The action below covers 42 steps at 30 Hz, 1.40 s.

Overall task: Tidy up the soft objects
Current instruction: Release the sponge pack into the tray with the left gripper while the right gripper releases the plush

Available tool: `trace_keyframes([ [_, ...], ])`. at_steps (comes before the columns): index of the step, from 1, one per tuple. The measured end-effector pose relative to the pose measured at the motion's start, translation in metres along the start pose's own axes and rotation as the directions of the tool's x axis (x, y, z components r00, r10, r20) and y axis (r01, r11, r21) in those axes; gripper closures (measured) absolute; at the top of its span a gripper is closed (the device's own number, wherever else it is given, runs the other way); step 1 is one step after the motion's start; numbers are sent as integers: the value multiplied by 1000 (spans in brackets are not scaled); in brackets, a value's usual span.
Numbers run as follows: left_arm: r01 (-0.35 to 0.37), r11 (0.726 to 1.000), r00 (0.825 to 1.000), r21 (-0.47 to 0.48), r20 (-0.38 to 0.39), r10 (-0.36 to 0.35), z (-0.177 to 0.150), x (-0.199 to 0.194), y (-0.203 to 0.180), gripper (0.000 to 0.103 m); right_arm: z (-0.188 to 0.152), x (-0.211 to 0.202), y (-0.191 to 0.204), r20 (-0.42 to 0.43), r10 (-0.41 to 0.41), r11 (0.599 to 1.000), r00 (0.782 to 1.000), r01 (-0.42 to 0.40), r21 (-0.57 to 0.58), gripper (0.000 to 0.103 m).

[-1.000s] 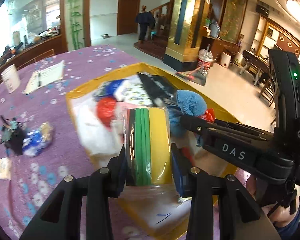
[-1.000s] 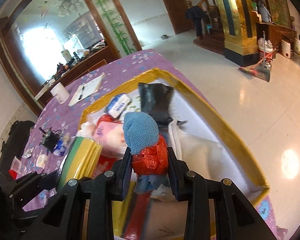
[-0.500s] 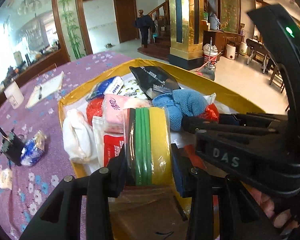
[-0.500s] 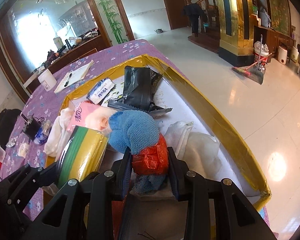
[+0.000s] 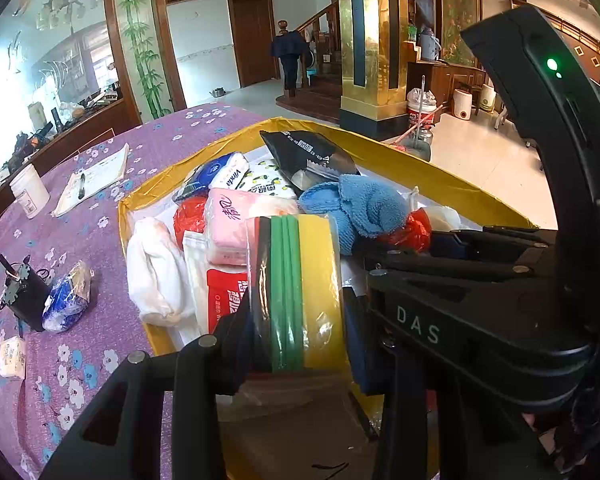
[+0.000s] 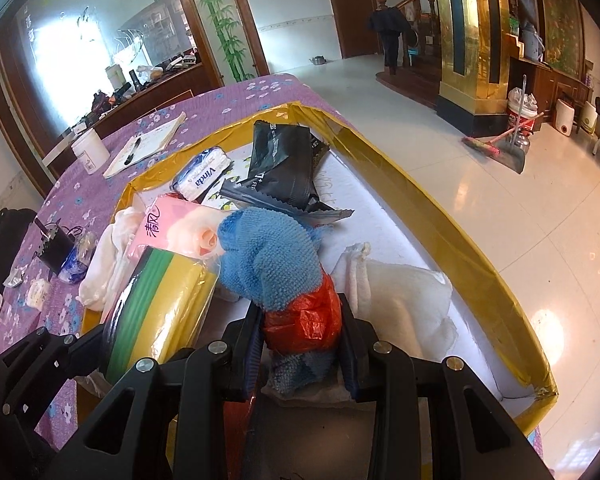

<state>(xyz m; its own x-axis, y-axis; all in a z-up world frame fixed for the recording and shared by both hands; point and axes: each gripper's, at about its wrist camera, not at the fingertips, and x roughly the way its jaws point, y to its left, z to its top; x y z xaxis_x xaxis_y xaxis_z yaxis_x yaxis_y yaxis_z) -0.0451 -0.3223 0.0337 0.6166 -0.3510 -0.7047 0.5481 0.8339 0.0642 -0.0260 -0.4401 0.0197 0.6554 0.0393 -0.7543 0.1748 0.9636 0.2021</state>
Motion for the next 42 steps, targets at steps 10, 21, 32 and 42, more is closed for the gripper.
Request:
trace_keyframes([
  [10, 0, 1000, 1000, 0, 0, 0, 0, 0, -1, 64, 1, 2, 2, -1, -1, 1000, 1000, 1, 0, 67],
  [21, -1, 1000, 1000, 1, 0, 1, 0, 0, -1, 64, 2, 2, 2, 0, -5, 1000, 1000, 5, 1, 67],
  [32, -5, 1000, 1000, -12, 8, 5, 1, -3, 3, 58, 0, -4, 1, -2, -23, 1000, 1000, 23, 5, 58],
  [42, -6, 1000, 1000, -18, 27, 7, 1, -5, 5, 47, 1, -20, 7, 34, -42, 999, 999, 42, -23, 44],
])
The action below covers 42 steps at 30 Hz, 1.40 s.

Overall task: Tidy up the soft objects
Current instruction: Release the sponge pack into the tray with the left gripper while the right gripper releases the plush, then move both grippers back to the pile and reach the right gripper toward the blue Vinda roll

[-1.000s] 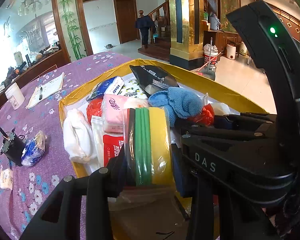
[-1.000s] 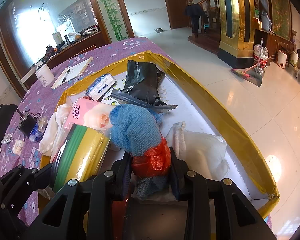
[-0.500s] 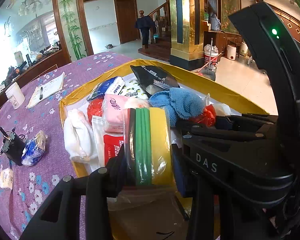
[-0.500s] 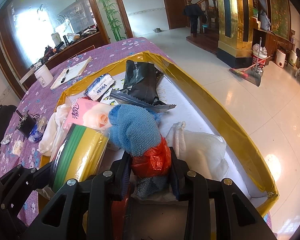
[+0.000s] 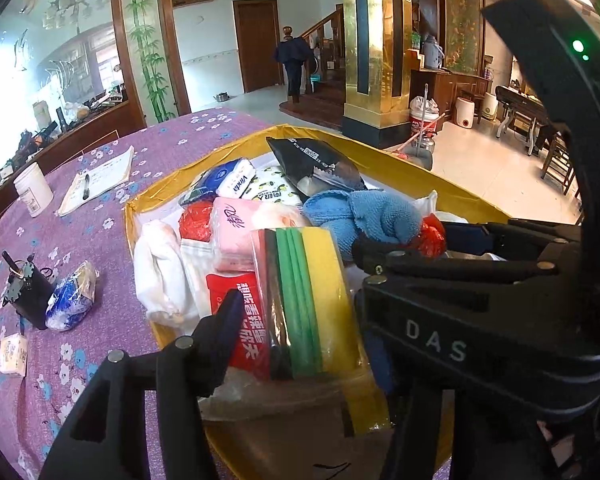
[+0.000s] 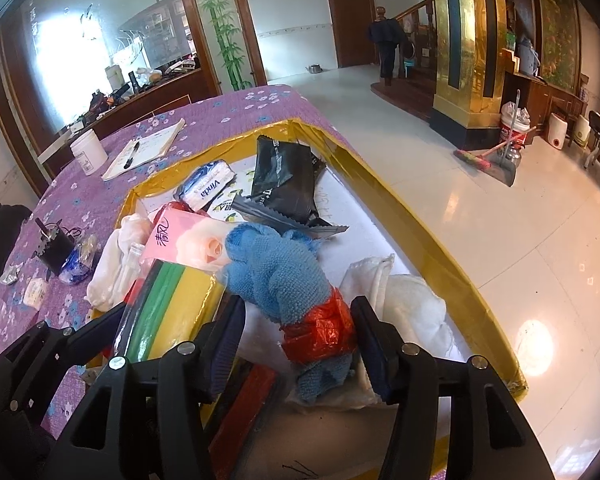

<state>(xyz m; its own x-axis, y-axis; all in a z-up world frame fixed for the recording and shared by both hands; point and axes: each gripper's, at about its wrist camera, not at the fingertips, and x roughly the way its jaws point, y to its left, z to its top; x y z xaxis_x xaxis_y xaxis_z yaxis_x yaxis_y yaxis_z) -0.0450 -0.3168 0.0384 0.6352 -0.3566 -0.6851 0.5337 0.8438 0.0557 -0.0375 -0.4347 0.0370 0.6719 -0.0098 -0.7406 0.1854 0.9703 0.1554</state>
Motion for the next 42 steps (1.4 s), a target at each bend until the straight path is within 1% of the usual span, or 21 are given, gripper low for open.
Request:
trace_keyframes([
  [4, -2, 1000, 1000, 1, 3, 2, 0, -1, -1, 44, 0, -5, -2, 7, 0, 1000, 1000, 0, 6, 44],
  [6, -4, 1000, 1000, 1, 9, 4, 0, -2, -1, 41, 1, -7, -3, 11, -2, 1000, 1000, 2, 6, 43],
  [12, -8, 1000, 1000, 0, 28, 8, 1, -5, -1, 36, 1, -13, -6, 24, -3, 1000, 1000, 3, 11, 39],
  [25, -23, 1000, 999, 1, 44, 23, 2, -8, -1, 35, 2, -18, -7, 29, -6, 1000, 1000, 6, 16, 38],
  [28, -24, 1000, 998, 1, 49, 24, 2, -9, 0, 33, 3, -22, -7, 34, -9, 1000, 999, 9, 14, 38],
  [32, -29, 1000, 997, -1, 68, 29, 4, -14, 0, 31, 3, -30, -8, 49, -15, 1000, 999, 15, 15, 36],
  [35, -22, 1000, 997, -9, 79, 23, 4, -17, 1, 26, 4, -37, -10, 63, -18, 1000, 998, 16, 21, 36],
  [39, -20, 1000, 995, -21, 100, 22, 6, -28, 5, 25, 7, -50, -12, 91, -23, 999, 996, 20, 29, 34],
  [42, -6, 999, 995, -31, 101, 10, 8, -34, 9, 24, 8, -57, -13, 106, -27, 999, 994, 23, 39, 33],
])
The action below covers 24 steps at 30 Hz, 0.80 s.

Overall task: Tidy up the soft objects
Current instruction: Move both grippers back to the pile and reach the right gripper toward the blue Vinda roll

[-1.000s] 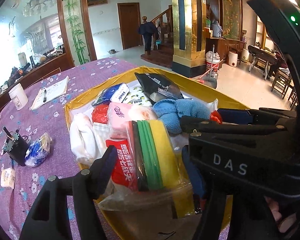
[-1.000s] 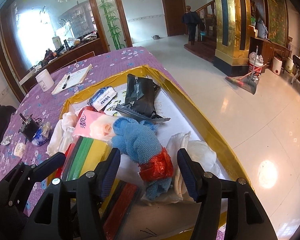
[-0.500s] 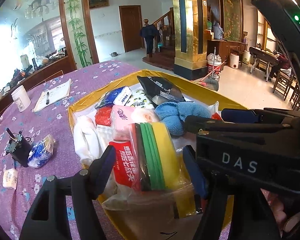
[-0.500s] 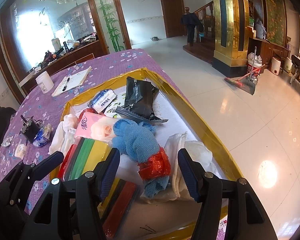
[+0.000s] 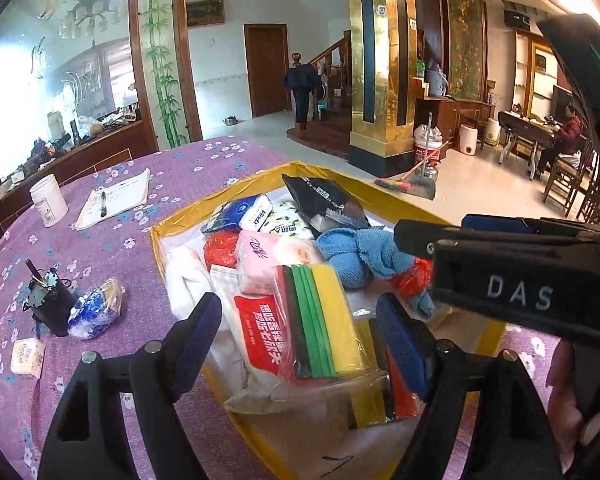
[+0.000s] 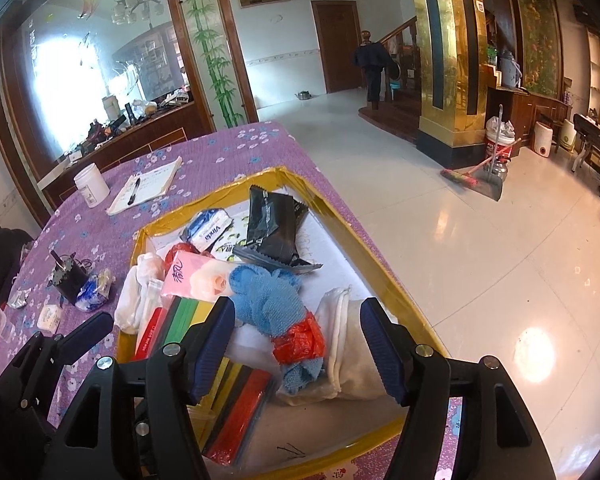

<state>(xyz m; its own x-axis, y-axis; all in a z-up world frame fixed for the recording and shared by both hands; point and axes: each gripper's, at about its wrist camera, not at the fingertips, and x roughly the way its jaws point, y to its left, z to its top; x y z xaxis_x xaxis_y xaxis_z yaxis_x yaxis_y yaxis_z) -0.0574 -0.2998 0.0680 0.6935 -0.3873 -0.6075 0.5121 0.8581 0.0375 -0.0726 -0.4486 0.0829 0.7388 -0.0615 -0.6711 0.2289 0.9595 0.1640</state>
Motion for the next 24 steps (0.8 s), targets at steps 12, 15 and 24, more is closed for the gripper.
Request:
trace_keyframes([
  [12, -31, 993, 999, -114, 10, 32, -3, -46, 65, 22, 9, -13, 40, 8, 90, 995, 996, -89, -55, 32],
  [15, -68, 983, 998, -169, -4, 68, -12, -53, 99, 22, 9, -6, 58, -25, 142, 986, 990, -144, -79, 31],
  [24, -294, 855, 956, -427, -123, 267, -67, -71, 234, 21, 2, 20, 138, -179, 277, 928, 944, -311, -207, 31],
])
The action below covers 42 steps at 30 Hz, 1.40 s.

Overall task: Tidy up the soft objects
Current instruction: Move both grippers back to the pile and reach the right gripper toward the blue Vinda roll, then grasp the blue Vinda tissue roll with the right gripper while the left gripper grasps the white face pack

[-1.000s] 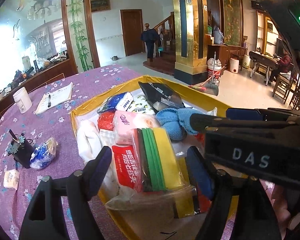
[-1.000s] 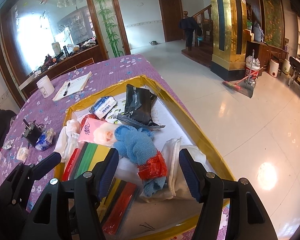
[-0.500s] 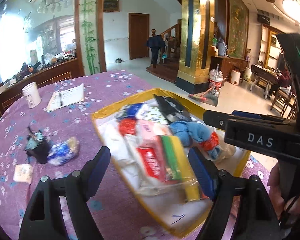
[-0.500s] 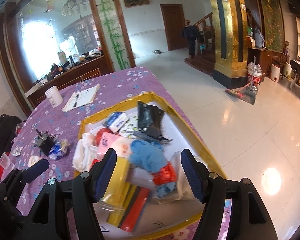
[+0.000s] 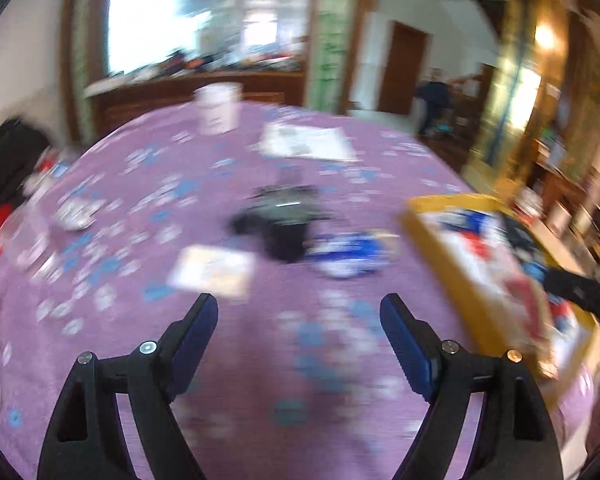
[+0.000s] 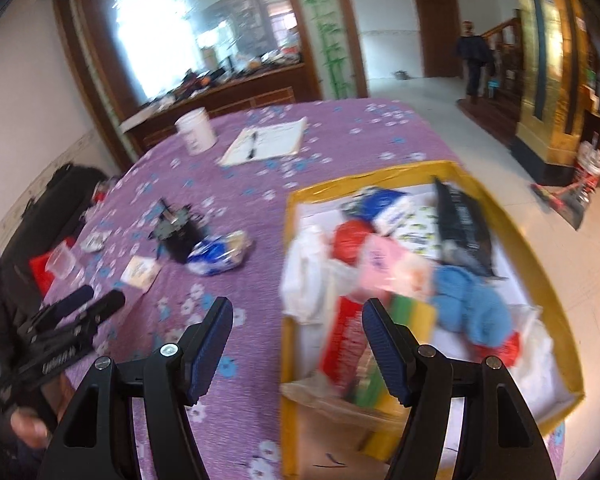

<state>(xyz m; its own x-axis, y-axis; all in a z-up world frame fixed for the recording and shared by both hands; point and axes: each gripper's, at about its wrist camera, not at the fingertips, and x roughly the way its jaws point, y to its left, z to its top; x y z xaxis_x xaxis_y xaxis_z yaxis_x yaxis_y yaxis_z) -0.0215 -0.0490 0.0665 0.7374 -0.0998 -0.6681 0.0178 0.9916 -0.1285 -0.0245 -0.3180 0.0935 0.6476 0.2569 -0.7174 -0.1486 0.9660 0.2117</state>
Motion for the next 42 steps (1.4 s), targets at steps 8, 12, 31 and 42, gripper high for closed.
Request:
trace_keyframes([
  [8, -153, 972, 985, -176, -101, 137, -5, 36, 79, 21, 47, 74, 65, -138, 61, 984, 989, -82, -155, 27],
  [12, -151, 968, 984, -201, -120, 128, -8, 43, 84, 21, 77, 127, 65, -202, 131, 989, 971, -142, -39, 26],
  [31, -150, 959, 985, -240, -116, 126, -8, 40, 91, 20, 46, 136, 80, -348, 278, 959, 895, -280, 44, 23],
  [42, -146, 955, 987, -257, -97, 125, -8, 37, 94, 20, 24, 167, 103, -288, 66, 996, 955, -81, -40, 53],
])
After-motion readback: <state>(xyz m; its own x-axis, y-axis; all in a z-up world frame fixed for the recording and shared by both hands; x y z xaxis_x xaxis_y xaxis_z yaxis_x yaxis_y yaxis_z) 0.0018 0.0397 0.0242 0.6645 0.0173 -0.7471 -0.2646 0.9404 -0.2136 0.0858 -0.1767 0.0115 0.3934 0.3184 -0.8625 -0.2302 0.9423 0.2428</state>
